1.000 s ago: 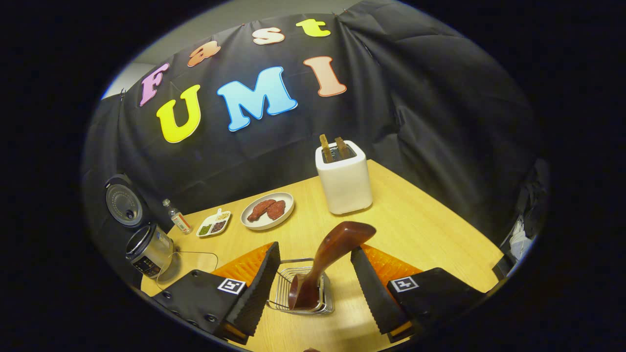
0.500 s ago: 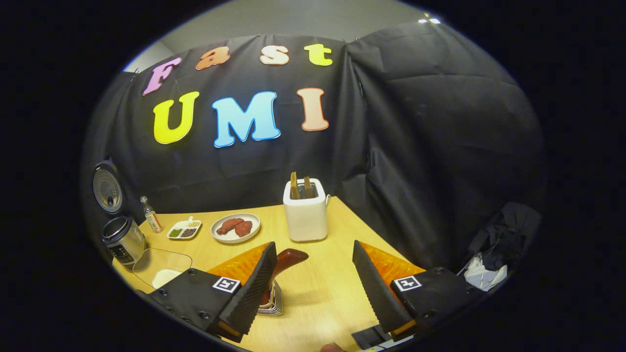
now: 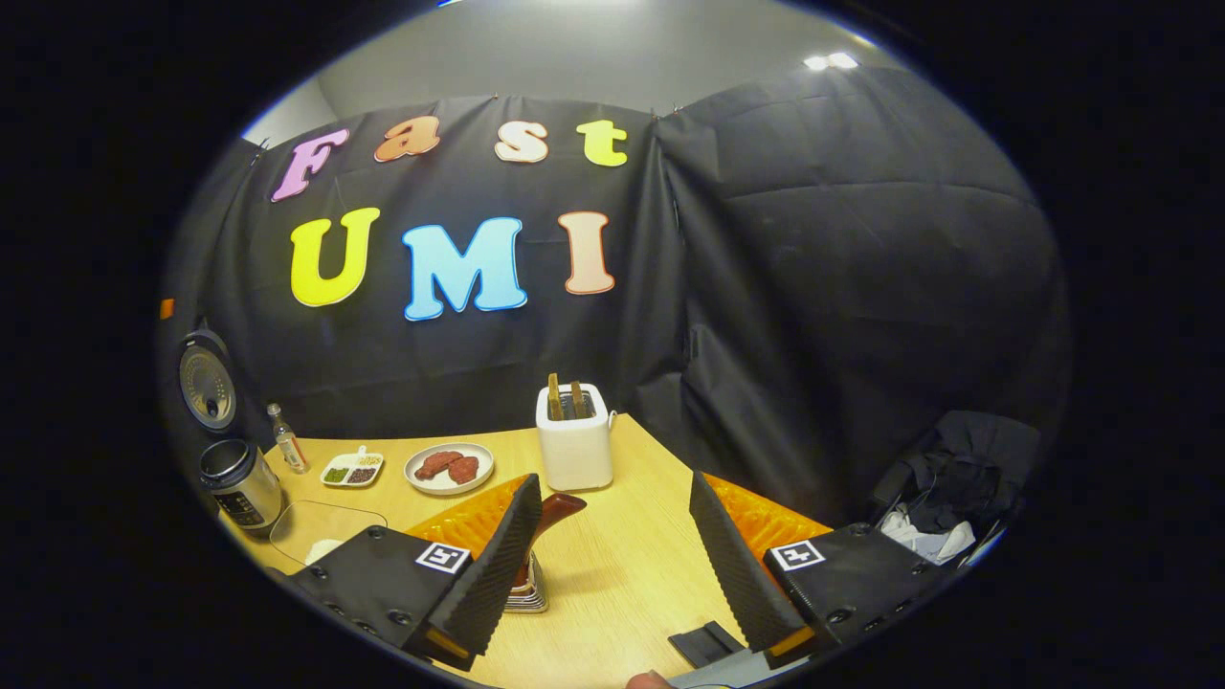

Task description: Close the left gripper, press the button to open the rice cooker; take a wooden spoon from the chopstick holder with the right hand, scoop a spoonful of rice and pour it into the rice cooker, then put the wooden spoon back into the chopstick holder.

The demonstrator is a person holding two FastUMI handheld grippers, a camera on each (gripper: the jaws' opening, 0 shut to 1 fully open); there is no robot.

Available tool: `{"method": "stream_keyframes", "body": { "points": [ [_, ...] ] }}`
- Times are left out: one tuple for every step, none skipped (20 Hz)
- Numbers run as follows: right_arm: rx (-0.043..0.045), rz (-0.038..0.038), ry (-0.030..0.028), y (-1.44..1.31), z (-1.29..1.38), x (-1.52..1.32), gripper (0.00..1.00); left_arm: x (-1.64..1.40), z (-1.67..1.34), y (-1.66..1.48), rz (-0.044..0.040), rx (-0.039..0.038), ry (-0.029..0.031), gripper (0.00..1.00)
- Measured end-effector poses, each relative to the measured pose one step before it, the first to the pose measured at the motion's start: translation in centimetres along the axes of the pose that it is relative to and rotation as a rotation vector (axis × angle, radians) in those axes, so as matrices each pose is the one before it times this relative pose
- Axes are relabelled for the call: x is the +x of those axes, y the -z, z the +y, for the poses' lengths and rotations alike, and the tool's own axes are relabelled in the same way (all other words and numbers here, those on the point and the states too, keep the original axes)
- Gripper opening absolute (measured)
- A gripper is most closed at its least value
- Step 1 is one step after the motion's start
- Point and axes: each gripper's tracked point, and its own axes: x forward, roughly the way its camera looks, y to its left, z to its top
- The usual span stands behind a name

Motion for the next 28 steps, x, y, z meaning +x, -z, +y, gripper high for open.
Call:
{"method": "stream_keyframes", "body": {
  "points": [
    [-0.00026, -0.0017, 0.01033, 0.092, 0.139, -0.434, 0.98, 1.171, 0.382, -0.172, -0.00119, 0.00422, -0.00262, 0.86],
    [-0.00593, -0.00228, 0.00703, 0.142, 0.16, -0.298, 0.98, 1.171, 0.275, -0.138, -0.00204, 0.00422, -0.00003, 0.86],
    [-0.0087, -0.00085, 0.00667, 0.166, 0.222, -0.337, 0.98, 1.262, -0.066, -0.243, -0.00093, 0.00147, 0.00577, 0.87],
    [-0.0073, -0.0005, 0.0057, 0.139, 0.203, -0.182, 0.98, 1.178, -0.003, -0.16, 0.00311, -0.00077, 0.0038, 0.86],
    [-0.00442, 0.0017, 0.00174, 0.093, 0.37, -0.273, 0.98, 1.359, 0.074, 0.124, 0.00258, -0.00359, 0.00384, 0.87],
    [-0.00246, 0.00191, 0.00231, 0.215, 0.395, -0.169, 0.98, 1.07, 0.012, 0.24, 0.0048, -0.00687, 0.00403, 0.86],
    [-0.00175, 0.00325, 0.00434, 0.209, 0.305, -0.207, 0.98, 1.013, 0.038, 0.223, 0.00164, -0.00656, 0.00198, 0.89],
    [-0.00257, 0.00581, 0.00307, 0.307, 0.277, -0.051, 0.98, 1.185, -0.028, 0.332, 0.00259, -0.00515, -0.0012, 0.89],
    [-0.00466, 0.0064, 0.00122, 0.274, 0.3, -0.186, 0.98, 1.236, 0.005, 0.445, 0.01162, -0.00488, -0.00223, 0.86],
    [-0.00628, 0.00229, 0.0011, 0.108, 0.278, -0.118, 0.98, 1.171, 0.009, 0.45, 0.01151, -0.00378, -0.00356, 0.86],
    [-0.00863, 0.00107, 0.00308, 0.039, 0.182, -0.151, 0.98, 1.21, 0.266, 0.655, 0.01143, -0.00235, -0.00632, 0.86],
    [-0.00832, -0.00086, 0.00125, 0.084, 0.135, -0.076, 0.98, 0.926, 0.239, 0.773, 0.01589, -0.00363, -0.0079, 0.88],
    [-0.00556, -0.00097, 0.0017, -0.036, 0.105, -0.163, 0.98, 0.842, 0.179, 0.673, 0.01592, -0.00769, -0.00582, 0.91],
    [-0.0021, -0.00067, 0.0009, -0.028, 0.061, -0.079, 0.98, 0.742, 0.097, 0.633, 0.01482, -0.01124, -0.00197, 0.86],
    [0.00083, 0.00038, 0.0002, -0.055, 0.122, -0.096, 0.98, 0.612, 0.174, 0.525, 0.01552, -0.00911, -0.00552, 0.87],
    [0.0006, 0.00119, -0.00016, 0.032, 0.047, -0.01, 1.0, 0.616, 0.106, 0.467, 0.01228, -0.00512, -0.00721, 0.89],
    [-0.00071, 0.00029, -0.00032, -0.046, 0.015, -0.004, 0.99, 0.524, 0.053, 0.444, 0.01222, -0.00491, -0.00608, 0.86],
    [-0.00047, -0.00178, -0.00387, -0.141, -0.11, 0.383, 0.99, 0.233, -0.123, 0.935, 0.01807, -0.00303, -0.00234, 0.87],
    [-0.00187, -0.00422, -0.00431, -0.245, 0.086, -0.117, 1.0, 0.123, -0.02, 0.71, 0.01639, -0.00548, -0.00187, 0.86],
    [-0.00307, -0.00375, -0.00486, -0.176, 0.051, 0.179, 0.99, -0.148, -0.013, 0.512, 0.01346, -0.00206, -0.00628, 0.87],
    [-0.00292, -0.00176, -0.00633, -0.145, 0.102, 0.126, 0.94, -0.03, -0.012, 0.315, 0.00092, 0.00176, -0.0048, 0.87],
    [-0.00137, -0.00261, -0.00878, -0.169, 0.109, 0.16, 0.99, -0.297, -0.094, 0.468, 0.00452, -0.00238, -0.00664, 0.88],
    [-0.00138, -0.00264, -0.00739, -0.106, 0.069, 0.053, 0.99, -0.464, -0.133, -0.001, -0.01137, 0.00383, -0.00477, 0.89],
    [-0.00246, -0.00104, -0.0087, -0.038, 0.01, 0.115, 0.94, -0.475, -0.282, 0.253, -0.00343, 0.00543, -0.00218, 0.93],
    [-0.00302, -0.00198, -0.00947, -0.067, 0.042, 0.07, 0.99, -0.557, -0.204, 0.172, 0.00002, 0.01144, -0.00222, 0.9],
    [-0.00304, -0.0017, -0.01019, -0.064, 0.065, 0.173, 1.0, -0.742, -0.165, 0.291, 0.00077, 0.0081, -0.00028, 0.93],
    [-0.00204, -0.00208, -0.0101, -0.087, 0.034, 0.161, 0.99, -0.758, -0.195, -0.045, -0.00257, -0.00081, 0.00069, 0.9],
    [-0.00062, -0.00128, -0.00899, 0.021, -0.08, 0.121, 0.98, -0.632, -0.141, 0.47, 0.00465, -0.00096, -0.00131, 0.93]
  ]
}}
